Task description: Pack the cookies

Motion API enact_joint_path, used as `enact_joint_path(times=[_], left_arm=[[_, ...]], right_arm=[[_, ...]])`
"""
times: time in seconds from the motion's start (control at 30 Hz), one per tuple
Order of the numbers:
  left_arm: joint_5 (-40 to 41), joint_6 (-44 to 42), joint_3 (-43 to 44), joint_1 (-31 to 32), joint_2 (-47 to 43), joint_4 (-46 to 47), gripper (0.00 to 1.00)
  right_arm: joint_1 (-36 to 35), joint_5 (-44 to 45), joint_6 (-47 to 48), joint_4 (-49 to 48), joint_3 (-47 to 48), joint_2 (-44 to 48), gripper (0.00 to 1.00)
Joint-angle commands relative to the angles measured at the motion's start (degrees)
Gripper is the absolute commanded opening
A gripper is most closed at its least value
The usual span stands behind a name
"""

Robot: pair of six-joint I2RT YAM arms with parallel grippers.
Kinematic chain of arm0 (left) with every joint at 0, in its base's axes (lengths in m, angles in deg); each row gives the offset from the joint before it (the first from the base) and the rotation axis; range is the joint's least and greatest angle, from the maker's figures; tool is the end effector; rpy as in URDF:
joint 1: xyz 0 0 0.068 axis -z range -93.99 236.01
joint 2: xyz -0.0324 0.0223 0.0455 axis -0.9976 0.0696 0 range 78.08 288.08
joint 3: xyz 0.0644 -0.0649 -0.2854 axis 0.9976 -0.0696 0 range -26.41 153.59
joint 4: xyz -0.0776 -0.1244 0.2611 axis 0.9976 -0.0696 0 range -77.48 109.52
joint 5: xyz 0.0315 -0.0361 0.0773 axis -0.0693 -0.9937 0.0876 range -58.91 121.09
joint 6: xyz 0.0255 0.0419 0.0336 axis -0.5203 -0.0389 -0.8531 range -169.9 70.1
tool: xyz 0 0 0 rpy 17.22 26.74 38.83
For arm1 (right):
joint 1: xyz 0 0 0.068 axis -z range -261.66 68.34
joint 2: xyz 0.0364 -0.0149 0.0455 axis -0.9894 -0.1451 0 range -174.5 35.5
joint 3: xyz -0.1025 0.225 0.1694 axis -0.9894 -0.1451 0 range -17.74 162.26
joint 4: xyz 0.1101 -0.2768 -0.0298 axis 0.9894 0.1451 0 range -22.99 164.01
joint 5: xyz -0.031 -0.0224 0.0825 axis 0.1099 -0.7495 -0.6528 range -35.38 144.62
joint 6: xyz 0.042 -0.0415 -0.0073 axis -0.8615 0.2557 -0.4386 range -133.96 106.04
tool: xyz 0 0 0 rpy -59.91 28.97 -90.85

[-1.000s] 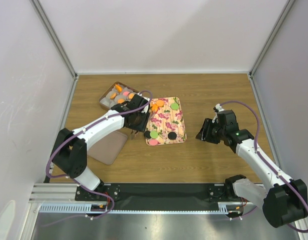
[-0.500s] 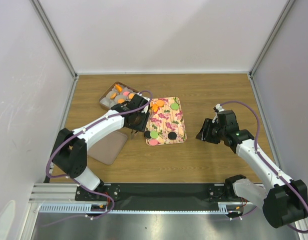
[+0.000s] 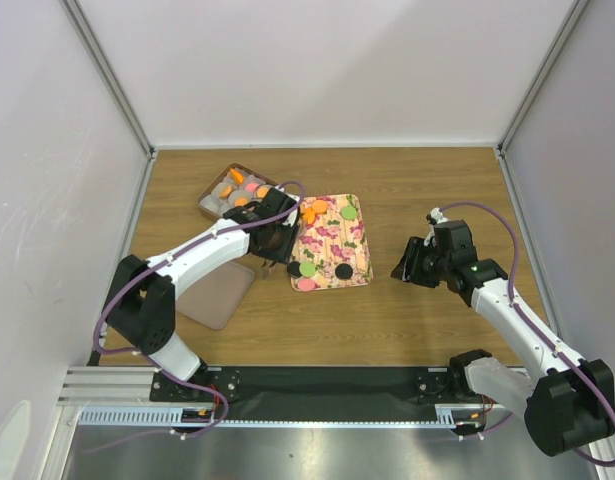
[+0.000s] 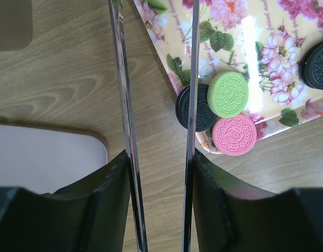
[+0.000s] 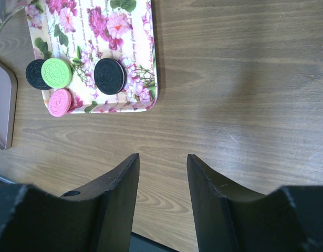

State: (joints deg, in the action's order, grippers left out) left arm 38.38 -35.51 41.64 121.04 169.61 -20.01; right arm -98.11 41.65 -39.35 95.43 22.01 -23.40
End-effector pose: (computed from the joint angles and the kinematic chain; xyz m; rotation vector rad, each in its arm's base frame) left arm 0.3032 -0.2059 0.2421 0.4364 2.6237 -0.1130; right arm 0.2245 0.0764 0.2405 0.0832 2.4619 0.6023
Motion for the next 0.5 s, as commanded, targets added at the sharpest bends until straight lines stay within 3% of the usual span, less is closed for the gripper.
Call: enact_joint_path(times=[0.0,0.47], left_arm=[[-0.96,-1.03,2.52,0.39,0.49,0.77,0.50],[-2.02,-1.65,2.61,1.18,1.02,0.15,0.49]], right_arm=[[-0.08,-0.39,0.60,-1.62,-0.11,1.33,0.47],[0.01,-0.47,0.51,-1.71,-0.02,1.24,0.48]])
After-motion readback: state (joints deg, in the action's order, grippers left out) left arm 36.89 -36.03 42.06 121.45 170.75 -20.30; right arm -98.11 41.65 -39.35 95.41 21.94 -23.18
